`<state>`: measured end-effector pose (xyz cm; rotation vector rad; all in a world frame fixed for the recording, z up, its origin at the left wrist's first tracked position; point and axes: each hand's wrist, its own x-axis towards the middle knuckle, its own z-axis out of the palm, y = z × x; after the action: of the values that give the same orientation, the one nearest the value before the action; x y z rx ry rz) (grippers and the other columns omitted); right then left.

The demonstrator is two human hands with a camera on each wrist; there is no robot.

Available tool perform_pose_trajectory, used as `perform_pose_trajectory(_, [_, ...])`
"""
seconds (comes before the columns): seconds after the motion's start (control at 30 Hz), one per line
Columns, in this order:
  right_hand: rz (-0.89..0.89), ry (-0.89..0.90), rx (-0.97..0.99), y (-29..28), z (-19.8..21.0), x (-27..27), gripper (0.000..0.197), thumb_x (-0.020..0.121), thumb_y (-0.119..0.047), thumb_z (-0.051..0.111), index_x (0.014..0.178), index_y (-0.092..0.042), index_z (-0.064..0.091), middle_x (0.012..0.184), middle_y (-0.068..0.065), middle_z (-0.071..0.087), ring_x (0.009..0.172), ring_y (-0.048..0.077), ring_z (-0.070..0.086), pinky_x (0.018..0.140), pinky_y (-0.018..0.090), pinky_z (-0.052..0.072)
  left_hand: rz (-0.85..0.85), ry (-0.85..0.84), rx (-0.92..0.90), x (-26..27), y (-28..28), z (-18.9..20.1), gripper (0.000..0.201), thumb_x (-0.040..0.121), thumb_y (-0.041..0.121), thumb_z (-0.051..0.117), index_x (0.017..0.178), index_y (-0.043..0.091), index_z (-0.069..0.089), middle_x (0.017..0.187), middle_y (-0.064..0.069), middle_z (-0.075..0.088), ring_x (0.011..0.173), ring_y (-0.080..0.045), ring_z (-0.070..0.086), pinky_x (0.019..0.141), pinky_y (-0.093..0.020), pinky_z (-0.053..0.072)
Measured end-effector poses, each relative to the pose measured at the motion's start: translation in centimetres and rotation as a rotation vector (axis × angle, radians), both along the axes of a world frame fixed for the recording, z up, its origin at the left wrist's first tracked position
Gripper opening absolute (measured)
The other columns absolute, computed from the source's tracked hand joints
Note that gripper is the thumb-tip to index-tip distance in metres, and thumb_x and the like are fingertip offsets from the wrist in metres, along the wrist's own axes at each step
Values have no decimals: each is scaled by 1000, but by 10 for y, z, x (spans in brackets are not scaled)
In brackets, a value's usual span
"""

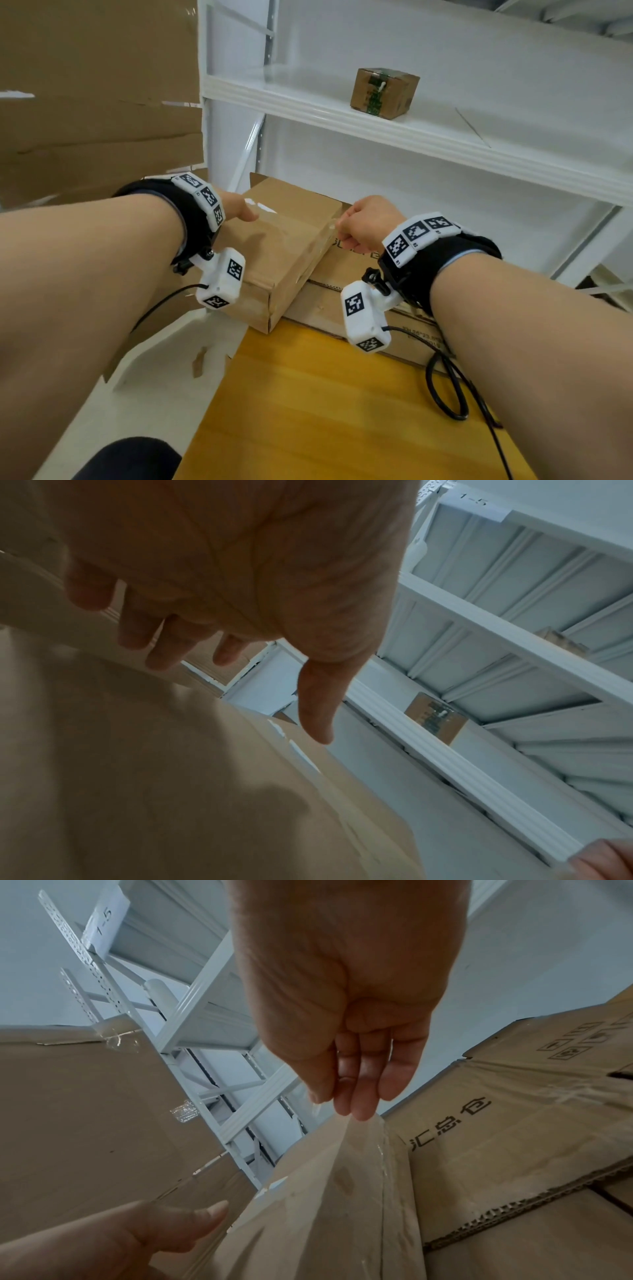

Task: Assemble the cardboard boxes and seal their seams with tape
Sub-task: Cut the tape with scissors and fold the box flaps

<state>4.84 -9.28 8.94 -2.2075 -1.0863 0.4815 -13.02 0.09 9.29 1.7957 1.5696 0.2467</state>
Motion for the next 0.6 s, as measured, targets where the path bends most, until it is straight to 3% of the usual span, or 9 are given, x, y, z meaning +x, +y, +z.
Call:
perform_pose_trajectory(0.07, [2,-6,-17,7,-5,3,12,93,-7,63,97,-1,73,94,15,76,90,28,74,82,40,61,26,-27,-70,-6,8,-7,69,92,26,63,146,1,29,147,-21,36,129,-38,40,102,-45,34])
perform_pose_trajectory(0.17, [15,-9,-28,13,-11,5,13,94,-10,63,96,-1,73,93,14,76,86,27,75,81,40,62,17,23,-126,-6,16,-15,71,86,25,70,143,0,35,135,-20,47,114,-38,50,93,-43,43])
perform_pose_trajectory(0.27, [26,9,-68,18,-15,5,13,93,-8,64,98,1,72,90,15,75,72,25,68,67,33,58,-14,127,-62,-4,20,-19,76,87,33,69,145,0,32,128,-20,48,99,-35,53,75,-39,42])
perform_pose_trajectory(0.4, [39,19,-120,19,-16,3,15,93,-5,62,101,3,72,77,12,67,64,22,61,60,32,49,-25,133,-138,-8,30,-28,77,85,41,69,141,0,37,130,-20,51,116,-36,52,92,-41,43])
perform_pose_trajectory(0.5, [38,32,-113,18,-15,2,18,96,-8,60,102,4,71,73,10,64,58,20,58,52,30,43,2,77,-186,-13,36,-36,82,80,46,72,139,1,37,107,-19,56,105,-36,56,86,-41,46])
perform_pose_trajectory(0.6, [38,52,-104,15,-13,-1,21,98,-9,57,108,5,68,81,13,66,65,24,61,53,30,46,22,70,-162,-13,37,-41,85,80,50,71,140,1,36,107,-18,53,108,-35,56,86,-41,46])
